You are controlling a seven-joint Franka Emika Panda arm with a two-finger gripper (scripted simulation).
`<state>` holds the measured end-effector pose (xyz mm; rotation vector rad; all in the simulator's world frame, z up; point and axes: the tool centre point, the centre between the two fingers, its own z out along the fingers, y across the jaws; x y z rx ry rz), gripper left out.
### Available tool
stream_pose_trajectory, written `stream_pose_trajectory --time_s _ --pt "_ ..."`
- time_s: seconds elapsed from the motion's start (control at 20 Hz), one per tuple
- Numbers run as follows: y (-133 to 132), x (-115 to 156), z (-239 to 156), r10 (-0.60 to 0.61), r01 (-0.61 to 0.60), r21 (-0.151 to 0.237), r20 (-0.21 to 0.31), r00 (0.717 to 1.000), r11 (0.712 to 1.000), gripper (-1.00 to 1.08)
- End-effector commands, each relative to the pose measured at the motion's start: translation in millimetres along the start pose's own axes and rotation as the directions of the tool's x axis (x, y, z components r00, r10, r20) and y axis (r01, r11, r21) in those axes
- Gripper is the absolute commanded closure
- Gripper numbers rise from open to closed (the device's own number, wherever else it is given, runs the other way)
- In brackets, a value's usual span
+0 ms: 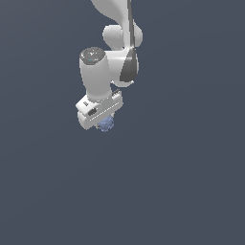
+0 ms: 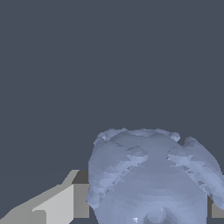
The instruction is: Pick up the object and move it to a goal position.
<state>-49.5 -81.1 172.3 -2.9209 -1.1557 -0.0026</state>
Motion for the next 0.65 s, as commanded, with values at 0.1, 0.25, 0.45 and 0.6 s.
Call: stream_pose_trajectory --time_s 0.1,0.25,0.45,0.6 --pt "17.8 -15.3 -20.9 -0.002 0.002 0.001 0.0 1.0 1.0 1.08" --pt "24.7 -20.8 -28.4 -0.001 0.001 0.001 0.001 1.0 1.0 1.08" --pt "27.6 -22.2 -30.8 -0.001 0.001 0.001 0.001 1.0 1.0 1.08" --pt "26.6 -20.7 -29.0 -0.001 0.001 0.0 0.002 1.0 1.0 1.08"
